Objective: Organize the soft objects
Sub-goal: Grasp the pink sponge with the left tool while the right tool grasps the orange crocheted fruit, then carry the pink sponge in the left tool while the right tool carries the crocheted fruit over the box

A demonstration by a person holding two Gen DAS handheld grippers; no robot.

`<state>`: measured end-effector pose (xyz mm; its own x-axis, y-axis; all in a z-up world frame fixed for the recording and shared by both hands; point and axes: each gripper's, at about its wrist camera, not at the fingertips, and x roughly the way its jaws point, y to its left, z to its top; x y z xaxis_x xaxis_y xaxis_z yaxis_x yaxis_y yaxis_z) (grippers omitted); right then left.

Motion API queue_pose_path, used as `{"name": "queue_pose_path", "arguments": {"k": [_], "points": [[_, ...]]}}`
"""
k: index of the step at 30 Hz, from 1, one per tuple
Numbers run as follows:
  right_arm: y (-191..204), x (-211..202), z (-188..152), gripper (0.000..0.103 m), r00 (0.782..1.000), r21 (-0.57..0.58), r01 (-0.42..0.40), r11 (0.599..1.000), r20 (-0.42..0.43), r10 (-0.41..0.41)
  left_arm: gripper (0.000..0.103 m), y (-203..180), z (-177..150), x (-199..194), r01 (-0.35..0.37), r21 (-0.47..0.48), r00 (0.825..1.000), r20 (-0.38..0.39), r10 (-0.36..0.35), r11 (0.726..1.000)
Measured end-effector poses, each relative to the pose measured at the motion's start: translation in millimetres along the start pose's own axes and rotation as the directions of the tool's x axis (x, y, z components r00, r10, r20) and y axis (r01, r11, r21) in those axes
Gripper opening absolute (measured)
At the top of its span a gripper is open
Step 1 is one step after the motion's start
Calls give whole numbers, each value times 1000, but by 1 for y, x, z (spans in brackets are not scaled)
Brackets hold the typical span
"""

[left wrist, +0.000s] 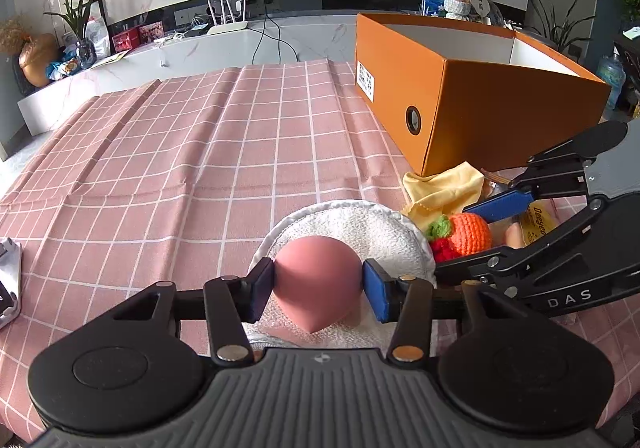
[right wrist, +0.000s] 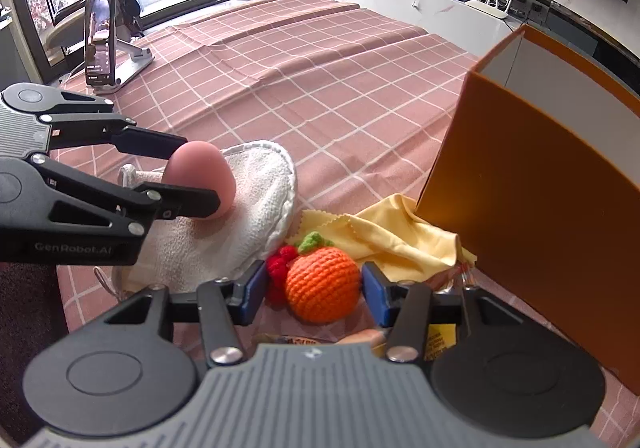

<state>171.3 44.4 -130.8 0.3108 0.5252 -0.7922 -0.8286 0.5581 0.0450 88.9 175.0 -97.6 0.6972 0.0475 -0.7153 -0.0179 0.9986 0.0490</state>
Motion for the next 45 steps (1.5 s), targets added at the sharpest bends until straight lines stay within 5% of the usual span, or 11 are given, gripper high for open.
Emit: {"name": "queue_pose_path", "arguments": {"k": [8,19,30,45], "points": [[0,-11,-1,46,999,32,12,999,33,-13,45,-2,7,-8,-8,-5,1000,24,8,1000],[-12,-81,0,45,971,120,58,991,222,-84,44,-24,45,-49,-3,18,988,153,0,1000],[-38,-152,-5,45,923,204,110,973,342,-176,44,-52,87,-73,104,35,959,260,-110,994],[-99,-178,22,45,892,239,241,941,326,-312,44,-96,158,-27,237,131,930,257,-264,963]]}}
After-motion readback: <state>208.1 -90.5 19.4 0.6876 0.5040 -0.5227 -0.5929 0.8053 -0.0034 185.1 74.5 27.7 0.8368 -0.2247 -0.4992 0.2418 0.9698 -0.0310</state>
